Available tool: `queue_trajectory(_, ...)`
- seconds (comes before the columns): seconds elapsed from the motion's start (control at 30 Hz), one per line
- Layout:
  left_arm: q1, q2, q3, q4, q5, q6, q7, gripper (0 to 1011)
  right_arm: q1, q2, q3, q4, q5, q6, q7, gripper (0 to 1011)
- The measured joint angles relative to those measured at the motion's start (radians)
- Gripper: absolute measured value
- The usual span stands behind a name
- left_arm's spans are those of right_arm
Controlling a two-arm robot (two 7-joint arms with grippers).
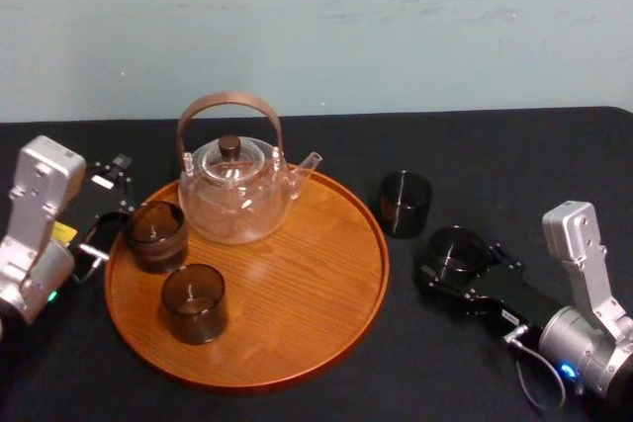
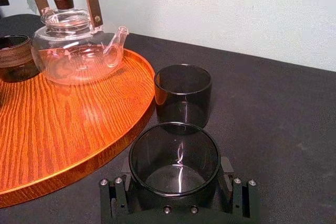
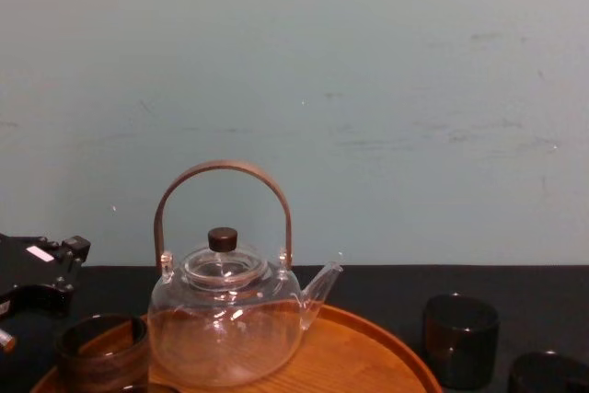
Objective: Pick up the glass from the table and place it on the tray.
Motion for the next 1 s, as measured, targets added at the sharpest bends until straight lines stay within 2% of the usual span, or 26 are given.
queue_trajectory(0.17,0.0,0.0,0.0,0.0,0.0,0.0,0.0,0,-0.002,0.002,0.0,-0.003,0.0,-0.001,-0.002,987)
queue_trajectory(0.27,0.0,0.0,0.0,0.0,0.0,0.0,0.0,0,-0.003,0.002,0.0,-0.005,0.0,-0.001,-0.003,918)
queue_trajectory(0.33,0.0,0.0,0.0,0.0,0.0,0.0,0.0,0,-0.004,0.003,0.0,-0.006,0.0,-0.001,-0.003,907)
queue_trajectory(0.73,0.0,0.0,0.0,0.0,0.0,0.0,0.0,0,-0.007,0.003,0.004,-0.009,0.002,-0.009,-0.001,906)
queue_trajectory(1.0,0.0,0.0,0.0,0.0,0.0,0.0,0.0,0,-0.032,0.01,0.011,-0.078,-0.017,-0.027,0.015,906)
